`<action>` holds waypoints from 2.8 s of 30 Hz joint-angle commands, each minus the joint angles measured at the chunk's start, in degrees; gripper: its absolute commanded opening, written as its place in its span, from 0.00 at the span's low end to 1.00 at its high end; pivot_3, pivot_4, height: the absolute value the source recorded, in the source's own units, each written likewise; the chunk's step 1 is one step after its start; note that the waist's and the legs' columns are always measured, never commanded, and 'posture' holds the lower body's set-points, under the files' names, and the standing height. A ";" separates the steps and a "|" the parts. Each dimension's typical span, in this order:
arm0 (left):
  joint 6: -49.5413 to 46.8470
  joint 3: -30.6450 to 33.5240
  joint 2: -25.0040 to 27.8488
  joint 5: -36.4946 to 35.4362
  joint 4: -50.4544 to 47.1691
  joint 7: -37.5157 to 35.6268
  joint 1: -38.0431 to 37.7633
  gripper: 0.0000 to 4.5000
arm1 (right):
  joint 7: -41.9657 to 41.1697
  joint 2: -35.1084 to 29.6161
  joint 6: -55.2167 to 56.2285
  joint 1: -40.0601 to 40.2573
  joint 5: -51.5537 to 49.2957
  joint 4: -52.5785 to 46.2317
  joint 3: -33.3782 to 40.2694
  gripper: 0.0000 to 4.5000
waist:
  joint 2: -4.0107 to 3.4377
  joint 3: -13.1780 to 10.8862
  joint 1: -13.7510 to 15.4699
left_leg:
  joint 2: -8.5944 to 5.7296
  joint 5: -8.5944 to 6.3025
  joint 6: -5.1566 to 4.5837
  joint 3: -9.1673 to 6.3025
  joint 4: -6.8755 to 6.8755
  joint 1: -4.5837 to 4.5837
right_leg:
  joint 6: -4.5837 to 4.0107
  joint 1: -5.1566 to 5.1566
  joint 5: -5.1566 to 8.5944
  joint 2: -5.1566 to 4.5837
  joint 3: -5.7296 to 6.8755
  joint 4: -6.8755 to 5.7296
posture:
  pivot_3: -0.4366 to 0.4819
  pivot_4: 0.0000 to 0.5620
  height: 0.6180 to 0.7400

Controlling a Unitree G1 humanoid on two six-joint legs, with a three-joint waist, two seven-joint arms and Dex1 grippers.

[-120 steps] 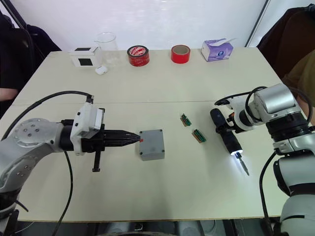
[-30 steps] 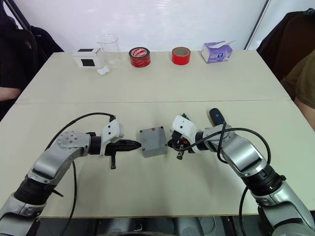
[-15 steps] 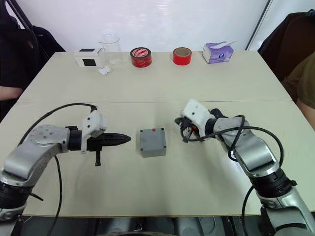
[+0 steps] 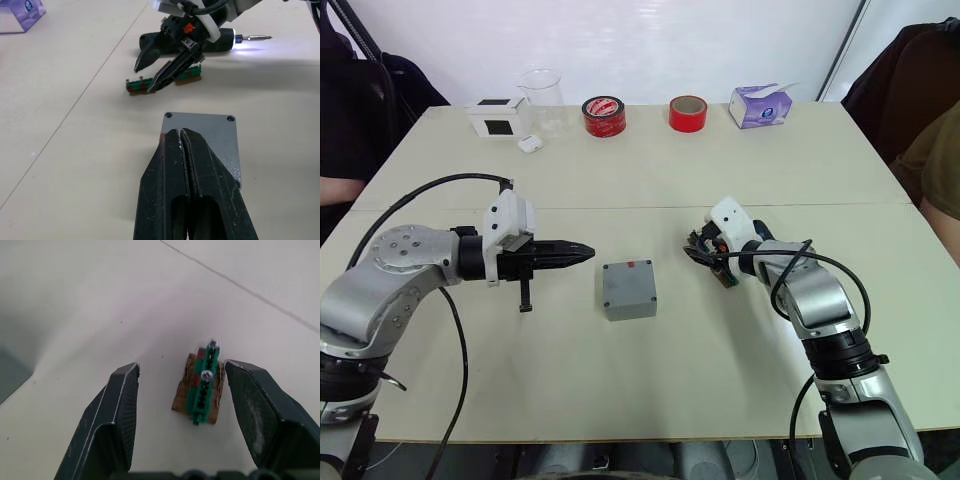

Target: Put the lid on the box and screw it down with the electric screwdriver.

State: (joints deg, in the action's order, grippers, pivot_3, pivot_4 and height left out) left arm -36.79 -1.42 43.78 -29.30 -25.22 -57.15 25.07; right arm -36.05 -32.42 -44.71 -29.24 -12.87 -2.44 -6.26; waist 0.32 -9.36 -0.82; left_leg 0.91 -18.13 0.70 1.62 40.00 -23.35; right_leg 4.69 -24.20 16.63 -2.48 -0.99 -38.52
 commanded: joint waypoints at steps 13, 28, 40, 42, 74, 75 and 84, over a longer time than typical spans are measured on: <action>0.33 0.29 -0.08 -0.80 -1.50 0.76 0.85 0.00 | 1.27 2.54 -1.14 -4.07 -1.13 4.41 4.34 0.62 | 0.00 0.00 -0.01 | 0.00 0.00 0.00 0.00 0.00 0.00 | 0.00 0.00 0.00 0.00 0.00 0.00 | 0.48 0.27 1.00; 0.22 -0.02 -0.29 -0.78 -1.76 1.43 0.63 0.00 | 0.84 2.38 -2.69 -3.39 -1.45 3.44 3.66 0.02 | 0.00 0.00 -0.02 | 0.00 0.00 0.00 0.00 0.00 0.00 | 0.00 0.00 0.00 0.01 0.00 0.00 | 0.48 0.27 1.00; -0.24 0.54 0.34 -0.97 -2.12 1.35 -0.29 0.00 | -0.06 -0.15 -8.88 -6.21 -5.58 -4.06 7.26 0.02 | -0.02 -0.01 0.01 | 0.00 0.00 0.00 0.00 0.00 0.00 | 0.00 -0.01 0.00 0.00 0.00 0.00 | 0.48 0.27 1.00; -0.14 0.76 0.55 -0.97 -2.16 1.18 -0.61 0.00 | -0.45 -0.35 -11.20 -6.95 -7.60 -6.48 8.30 0.02 | -0.01 -0.01 0.00 | 0.00 0.00 0.00 0.00 0.00 0.00 | 0.00 -0.01 0.00 0.00 0.00 0.00 | 0.48 0.27 1.00; 2.37 0.63 0.97 0.26 -0.79 1.73 -3.74 0.00 | -2.59 -1.96 -18.51 -5.98 -15.44 -22.17 -3.56 0.02 | -0.01 -0.01 0.00 | 0.00 -0.01 -0.01 -0.02 -0.01 -0.01 | 0.00 -0.02 0.00 -0.04 0.01 0.02 | 0.48 0.27 1.00; 2.37 0.61 0.95 0.27 -0.84 1.77 -3.79 0.00 | -2.43 -1.75 -18.50 -6.35 -15.47 -22.10 -3.60 0.02 | -0.01 -0.01 0.00 | 0.00 -0.01 -0.01 -0.02 -0.01 -0.01 | 0.00 -0.02 0.00 -0.04 0.01 0.02 | 0.48 0.27 1.00; 2.19 0.54 0.83 0.11 -1.14 2.15 -3.77 0.00 | -2.34 -1.33 -19.02 -7.97 -15.95 -22.14 -3.62 0.02 | -0.01 -0.01 -0.01 | 0.00 -0.01 -0.01 -0.02 -0.01 -0.01 | 0.00 -0.02 0.00 -0.04 0.01 0.02 | 0.48 0.27 1.00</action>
State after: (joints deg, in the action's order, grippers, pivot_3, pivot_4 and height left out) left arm -35.44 -1.37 44.65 -28.90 -24.87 -55.03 21.01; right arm -38.45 -33.77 -64.28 -36.31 -28.42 -23.38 -10.49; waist 0.31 -9.37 -0.82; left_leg 0.91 -18.14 0.69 1.61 39.99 -23.36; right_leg 4.69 -24.22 16.63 -2.52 -0.98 -38.50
